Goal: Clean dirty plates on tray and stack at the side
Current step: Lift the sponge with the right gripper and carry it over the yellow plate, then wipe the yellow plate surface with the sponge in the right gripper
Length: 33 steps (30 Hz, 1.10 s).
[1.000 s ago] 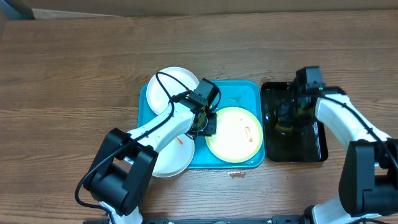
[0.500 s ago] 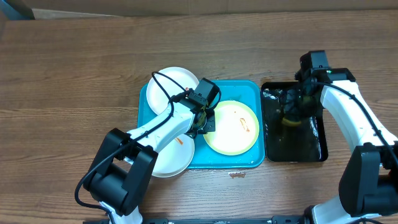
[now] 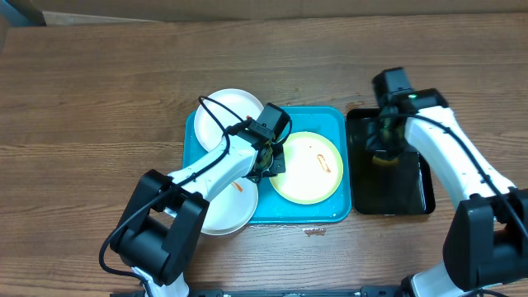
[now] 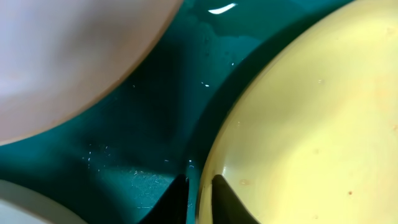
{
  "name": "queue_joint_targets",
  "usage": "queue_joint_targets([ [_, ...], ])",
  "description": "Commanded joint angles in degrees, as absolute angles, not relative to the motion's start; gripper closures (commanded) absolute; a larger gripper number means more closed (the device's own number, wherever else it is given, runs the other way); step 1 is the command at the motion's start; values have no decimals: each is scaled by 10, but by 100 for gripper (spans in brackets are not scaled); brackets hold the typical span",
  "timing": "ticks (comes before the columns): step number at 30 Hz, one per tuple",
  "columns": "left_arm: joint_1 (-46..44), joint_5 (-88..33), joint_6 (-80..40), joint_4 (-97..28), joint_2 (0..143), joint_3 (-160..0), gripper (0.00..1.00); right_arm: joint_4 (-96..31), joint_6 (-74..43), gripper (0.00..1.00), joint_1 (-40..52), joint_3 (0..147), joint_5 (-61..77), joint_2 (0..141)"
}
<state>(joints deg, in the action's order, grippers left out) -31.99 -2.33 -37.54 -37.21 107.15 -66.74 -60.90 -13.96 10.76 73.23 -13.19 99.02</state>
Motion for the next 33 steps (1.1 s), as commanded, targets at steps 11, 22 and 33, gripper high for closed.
queue_joint_targets([
  [11, -310, -26, -386, -362, 1079, -669, 96, -602, -98, 96, 147, 750, -13, 981],
  [22, -311, -26, -386, -362, 1079, -669, 96, -536, -85, 96, 202, 743, 56, 982],
  [33, -311, -26, -385, -368, 1079, -669, 96, -431, -85, 96, 263, 662, -59, 985],
])
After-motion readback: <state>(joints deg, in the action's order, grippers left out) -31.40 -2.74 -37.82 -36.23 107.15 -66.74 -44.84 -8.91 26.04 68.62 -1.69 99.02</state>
